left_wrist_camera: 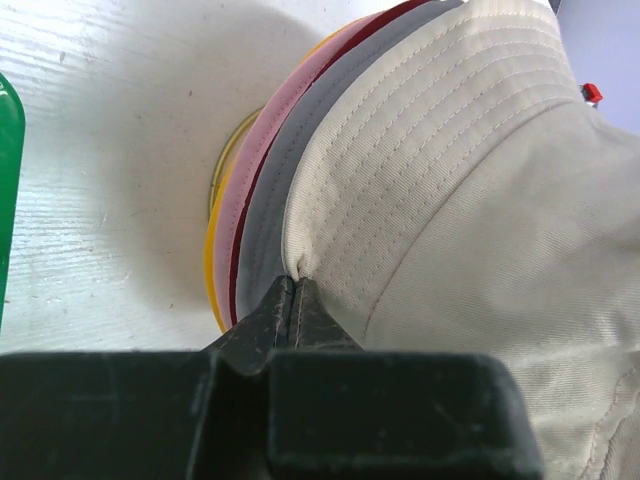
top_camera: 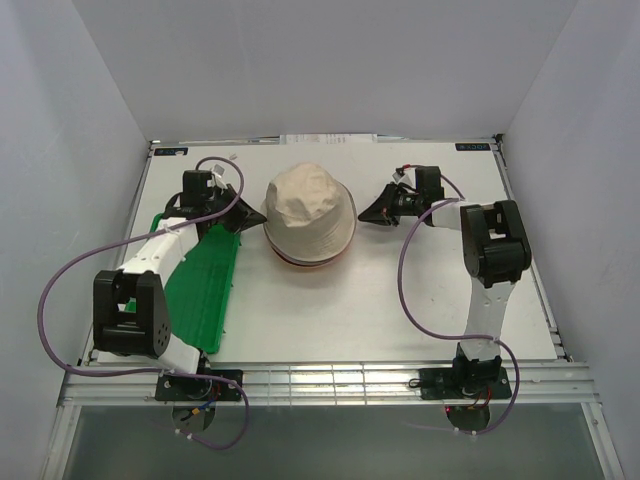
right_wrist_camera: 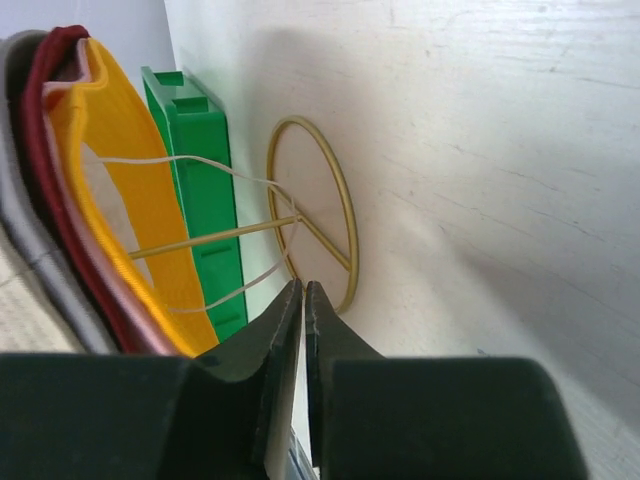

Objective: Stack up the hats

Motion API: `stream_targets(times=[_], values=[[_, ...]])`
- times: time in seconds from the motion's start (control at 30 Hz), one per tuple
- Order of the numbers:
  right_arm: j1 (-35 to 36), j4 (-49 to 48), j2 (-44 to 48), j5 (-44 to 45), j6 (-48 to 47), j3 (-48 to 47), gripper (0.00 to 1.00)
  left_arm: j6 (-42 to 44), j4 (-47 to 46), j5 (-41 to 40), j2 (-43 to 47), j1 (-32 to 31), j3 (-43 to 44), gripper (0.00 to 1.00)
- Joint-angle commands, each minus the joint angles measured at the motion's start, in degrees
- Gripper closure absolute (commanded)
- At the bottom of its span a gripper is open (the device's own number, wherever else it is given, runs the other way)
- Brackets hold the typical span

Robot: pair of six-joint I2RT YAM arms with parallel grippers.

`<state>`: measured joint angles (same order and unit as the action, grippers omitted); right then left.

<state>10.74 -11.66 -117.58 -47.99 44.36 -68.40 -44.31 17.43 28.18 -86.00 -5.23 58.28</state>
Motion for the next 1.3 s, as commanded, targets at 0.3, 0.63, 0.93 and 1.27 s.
stream_targets(times=[0.3,0.63,0.93,1.27], values=[[-0.1,5.2,10.3,3.0,-0.6,-2.3,0.62,2.2,3.8,1.9,4.2,0.6,6.6,0.91],[0.0,9.9,15.3,3.9,-3.5,-1.7,0.56,3.1,5.4,0.6,4.7,0.6,6.8,0.74],[-0.1,11.3,17.6,4.1,-4.7,-1.2,0.54,8.0,12.2,-4.5,5.8,0.6,12.2,0.44],[-1.1,15.9,25.7,6.8,-7.8,1.2,0.5,14.4,21.4,-10.7,11.0,0.6,17.5,0.36]])
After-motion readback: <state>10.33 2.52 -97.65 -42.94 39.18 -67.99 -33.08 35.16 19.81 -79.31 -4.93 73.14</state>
